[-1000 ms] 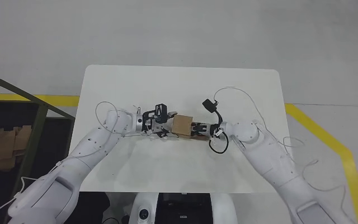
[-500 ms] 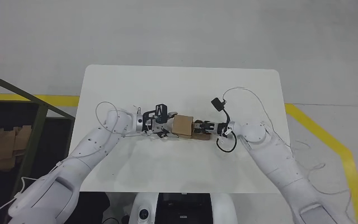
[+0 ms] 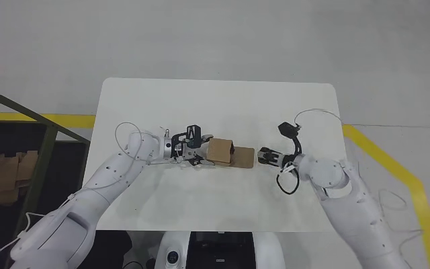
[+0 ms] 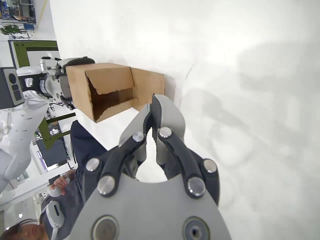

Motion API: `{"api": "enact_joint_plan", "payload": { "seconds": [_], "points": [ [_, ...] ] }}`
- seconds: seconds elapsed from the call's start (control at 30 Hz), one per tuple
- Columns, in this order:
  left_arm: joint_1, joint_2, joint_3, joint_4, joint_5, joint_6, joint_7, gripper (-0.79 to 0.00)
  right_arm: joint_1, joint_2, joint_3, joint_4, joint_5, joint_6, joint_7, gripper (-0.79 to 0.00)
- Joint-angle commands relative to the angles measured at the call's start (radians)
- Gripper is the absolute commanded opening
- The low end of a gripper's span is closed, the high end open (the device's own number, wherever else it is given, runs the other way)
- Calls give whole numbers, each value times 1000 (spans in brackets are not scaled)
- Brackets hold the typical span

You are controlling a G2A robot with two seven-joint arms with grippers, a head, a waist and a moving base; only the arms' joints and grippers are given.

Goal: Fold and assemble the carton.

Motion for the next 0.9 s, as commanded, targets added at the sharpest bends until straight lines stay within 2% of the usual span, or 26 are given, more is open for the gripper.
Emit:
{"api": "enact_joint_plan", "payload": {
  "seconds": [0.0,0.07,0.23,0.5,0.87],
  "points": [
    [-1,0,1,0,2,-1,0,-182,-3,1,-5,-2,-13,2,2,-686],
    [-1,0,0,0,3,0,0,-188,1,0,-15,4,-21,1,-1,-628],
    [-2,0,-2,0,2,0,1,-191,26,-6,-56,32,-59,3,-15,-600],
    [-2,0,-3,1,3,0,1,-191,63,-18,-101,87,-39,-24,-27,-610],
    [0,0,-4,1,5,3,5,-188,110,-35,-141,172,34,-78,-30,-585]
  ]
}}
